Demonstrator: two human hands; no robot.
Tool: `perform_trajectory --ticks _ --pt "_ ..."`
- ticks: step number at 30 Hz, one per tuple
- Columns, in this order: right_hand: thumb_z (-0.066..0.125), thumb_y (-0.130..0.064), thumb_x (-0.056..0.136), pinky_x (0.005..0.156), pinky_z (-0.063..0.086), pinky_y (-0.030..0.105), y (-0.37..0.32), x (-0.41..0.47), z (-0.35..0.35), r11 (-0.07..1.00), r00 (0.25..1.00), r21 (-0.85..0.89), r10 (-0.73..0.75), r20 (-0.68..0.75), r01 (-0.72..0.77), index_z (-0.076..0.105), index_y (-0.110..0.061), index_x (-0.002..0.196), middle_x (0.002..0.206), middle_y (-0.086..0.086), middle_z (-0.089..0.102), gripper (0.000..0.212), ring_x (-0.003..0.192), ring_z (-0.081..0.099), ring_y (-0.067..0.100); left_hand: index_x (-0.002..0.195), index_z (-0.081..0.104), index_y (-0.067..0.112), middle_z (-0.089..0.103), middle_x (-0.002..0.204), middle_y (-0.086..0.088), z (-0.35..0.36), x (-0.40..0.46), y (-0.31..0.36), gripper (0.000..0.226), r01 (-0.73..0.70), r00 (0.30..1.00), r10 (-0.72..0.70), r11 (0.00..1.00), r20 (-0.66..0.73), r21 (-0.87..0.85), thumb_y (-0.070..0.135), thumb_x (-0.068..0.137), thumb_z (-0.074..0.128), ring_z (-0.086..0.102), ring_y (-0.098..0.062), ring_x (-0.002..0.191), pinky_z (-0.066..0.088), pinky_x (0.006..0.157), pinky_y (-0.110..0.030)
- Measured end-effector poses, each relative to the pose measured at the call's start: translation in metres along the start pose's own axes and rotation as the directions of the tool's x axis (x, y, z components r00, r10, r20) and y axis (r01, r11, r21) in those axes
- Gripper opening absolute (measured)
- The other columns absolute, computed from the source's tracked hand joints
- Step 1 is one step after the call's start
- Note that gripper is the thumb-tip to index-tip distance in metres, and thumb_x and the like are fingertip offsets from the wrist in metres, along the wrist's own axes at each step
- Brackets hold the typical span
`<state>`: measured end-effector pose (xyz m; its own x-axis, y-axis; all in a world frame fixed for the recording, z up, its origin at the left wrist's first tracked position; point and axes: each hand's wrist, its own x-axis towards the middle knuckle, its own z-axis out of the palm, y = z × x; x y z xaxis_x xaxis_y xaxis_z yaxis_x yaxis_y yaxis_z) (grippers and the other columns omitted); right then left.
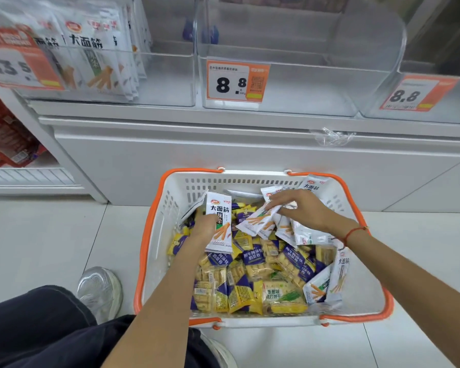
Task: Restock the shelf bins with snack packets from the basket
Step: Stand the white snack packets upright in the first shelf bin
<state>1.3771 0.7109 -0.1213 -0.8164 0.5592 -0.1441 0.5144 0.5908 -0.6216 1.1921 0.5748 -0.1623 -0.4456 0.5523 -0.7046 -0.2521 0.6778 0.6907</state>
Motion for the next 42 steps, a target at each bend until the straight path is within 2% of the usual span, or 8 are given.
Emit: perform_trajectory --ticks 3,11,20,23,26,34,39,42 --pt "0.066 -0.004 0.085 0.108 0.032 0.035 -0.014 -0.014 -0.001 0.993 0.993 -0.012 -0.121 0.006 0.121 0.073 -0.031 0.101 0.129 -0.003 0.060 0.032 0.128 0.045 0.017 0.140 0.043 0.006 0.047 0.140 -0.016 0.003 -0.005 -0.001 0.054 0.037 0.971 -0.053 0.997 0.233 0.073 0.028 0.091 0.049 0.050 -0.034 0.122 0.039 0.105 -0.044" --pt "0.049 -0.006 0.095 0.117 0.011 0.043 -0.022 -0.023 0.026 0.995 0.995 -0.009 -0.095 0.019 0.095 0.067 -0.039 0.110 0.144 -0.015 0.042 0.041 0.145 0.015 0.018 0.098 0.058 0.009 0.060 0.065 -0.003 0.012 -0.019 0.013 0.037 0.025 0.881 -0.021 1.000 0.473 -0.001 0.029 0.101 0.027 0.053 -0.015 0.048 0.044 0.046 -0.020" --pt "0.038 0.006 0.087 0.108 0.027 0.030 -0.022 -0.018 0.008 0.814 0.928 0.558 0.316 -0.196 -0.159 0.068 -0.023 0.102 0.139 -0.003 0.051 0.044 0.128 0.039 0.010 0.115 0.059 0.008 0.068 0.095 -0.012 0.018 -0.020 -0.001 0.030 0.066 0.894 0.024 0.980 0.446 -0.185 0.025 0.098 0.041 0.064 -0.025 0.070 0.054 0.064 -0.034" --pt "0.043 0.006 0.086 0.099 0.043 0.036 0.024 -0.022 0.005 0.845 0.756 0.306 0.531 -0.383 -0.439 0.060 -0.011 0.116 0.128 0.008 0.058 0.039 0.118 0.052 0.023 0.108 0.063 0.011 0.069 0.098 -0.012 0.020 -0.017 -0.002 0.027 0.058 0.923 0.041 0.969 0.384 -0.241 0.027 0.098 0.045 0.064 -0.028 0.076 0.053 0.078 -0.042" --pt "0.057 -0.007 0.085 0.093 0.044 0.037 0.059 -0.035 0.030 0.736 0.742 -0.108 0.670 -0.028 -0.669 0.037 -0.006 0.131 0.130 0.013 0.048 0.050 0.116 0.050 0.030 0.101 0.066 0.014 0.071 0.089 -0.008 0.023 -0.013 -0.004 0.026 0.025 0.954 0.047 0.972 0.297 -0.233 0.033 0.096 0.050 0.064 -0.024 0.069 0.051 0.072 -0.036" --pt "0.059 -0.027 0.088 0.089 0.041 0.032 0.064 -0.047 0.048 0.658 0.873 -0.606 0.468 -0.137 -0.448 0.037 -0.016 0.130 0.123 0.006 0.056 0.049 0.113 0.052 0.024 0.142 0.043 0.030 0.045 0.146 -0.005 0.035 0.028 -0.028 0.111 -0.012 0.970 0.058 0.981 0.236 -0.191 0.089 0.049 0.055 0.044 -0.029 0.132 0.033 0.109 -0.056" --pt "0.042 -0.021 0.097 0.060 0.041 0.027 0.029 -0.043 0.019 0.883 0.859 0.012 0.458 -0.228 -0.468 0.059 -0.018 0.104 0.081 0.003 0.062 0.019 0.070 0.056 0.018 0.142 0.042 0.026 0.044 0.146 -0.006 0.028 -0.006 -0.006 0.086 -0.039 0.983 0.080 0.971 0.167 -0.236 0.074 0.072 0.046 0.043 -0.030 0.132 0.033 0.110 -0.053" --pt "0.044 -0.017 0.098 0.069 0.044 0.030 -0.001 -0.033 0.011 0.573 0.759 0.740 0.638 -0.131 -0.353 0.056 -0.016 0.083 0.083 0.004 0.057 0.019 0.078 0.054 0.020 0.127 0.051 0.019 0.053 0.135 -0.010 0.022 -0.021 0.003 0.041 -0.057 0.992 0.089 0.951 0.093 -0.303 0.043 0.098 0.036 0.051 -0.031 0.121 0.041 0.100 -0.040"
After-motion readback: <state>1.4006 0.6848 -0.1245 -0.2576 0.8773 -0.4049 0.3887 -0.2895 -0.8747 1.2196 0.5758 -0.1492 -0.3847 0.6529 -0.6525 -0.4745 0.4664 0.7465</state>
